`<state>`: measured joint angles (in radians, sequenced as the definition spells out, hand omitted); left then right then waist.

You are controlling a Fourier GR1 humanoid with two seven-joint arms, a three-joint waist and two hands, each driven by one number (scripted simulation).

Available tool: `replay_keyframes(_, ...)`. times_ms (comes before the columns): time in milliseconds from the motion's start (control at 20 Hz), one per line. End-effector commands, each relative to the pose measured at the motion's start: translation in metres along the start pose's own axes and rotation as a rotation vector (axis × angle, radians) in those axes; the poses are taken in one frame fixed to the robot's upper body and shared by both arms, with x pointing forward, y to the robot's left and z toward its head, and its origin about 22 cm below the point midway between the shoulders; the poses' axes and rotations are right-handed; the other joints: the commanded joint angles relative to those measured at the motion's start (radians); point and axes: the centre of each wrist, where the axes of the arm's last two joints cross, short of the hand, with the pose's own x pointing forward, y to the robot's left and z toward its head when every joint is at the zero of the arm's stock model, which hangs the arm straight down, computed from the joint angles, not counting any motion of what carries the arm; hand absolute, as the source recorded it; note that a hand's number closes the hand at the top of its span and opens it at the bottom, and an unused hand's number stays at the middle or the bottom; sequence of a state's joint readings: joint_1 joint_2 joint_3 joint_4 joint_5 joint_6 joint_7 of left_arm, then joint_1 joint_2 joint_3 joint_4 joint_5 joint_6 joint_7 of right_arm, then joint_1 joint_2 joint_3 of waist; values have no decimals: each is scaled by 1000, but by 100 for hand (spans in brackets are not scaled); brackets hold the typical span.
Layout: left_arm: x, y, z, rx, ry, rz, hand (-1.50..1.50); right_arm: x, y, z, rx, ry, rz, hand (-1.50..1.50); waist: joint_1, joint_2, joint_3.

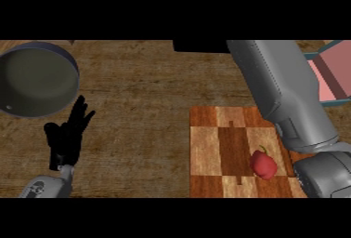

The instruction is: Pick the sweet potato from the cutting board and place it in the cardboard box

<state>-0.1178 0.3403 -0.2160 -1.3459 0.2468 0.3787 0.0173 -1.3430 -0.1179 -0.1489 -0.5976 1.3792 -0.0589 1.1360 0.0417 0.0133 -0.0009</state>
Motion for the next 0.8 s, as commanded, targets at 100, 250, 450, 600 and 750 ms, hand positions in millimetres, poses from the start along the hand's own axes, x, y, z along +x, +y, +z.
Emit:
replay_keyframes(100, -5, -2, 4, 29, 8, -11, 0, -13, -20, -36, -98, 189, 28, 150, -18, -8, 0)
replay_keyframes(250, -7, 4, -3, 35, 4, 1, 0, -28, -13, -54, -153, 180, 47, 150, -20, -5, 0)
replay_keyframes(450, -2, 8, -12, 32, 13, 8, 0, -45, -16, -72, -173, 168, -12, 150, -30, -8, 1)
replay_keyframes(600, -15, -2, 5, 26, 8, 13, 0, -60, -17, -88, -176, 205, -38, 150, -25, -8, 1)
replay_keyframes(750, -19, -1, -9, 28, 26, 1, 0, -99, -2, -117, -182, 204, -66, 150, -31, -3, 1)
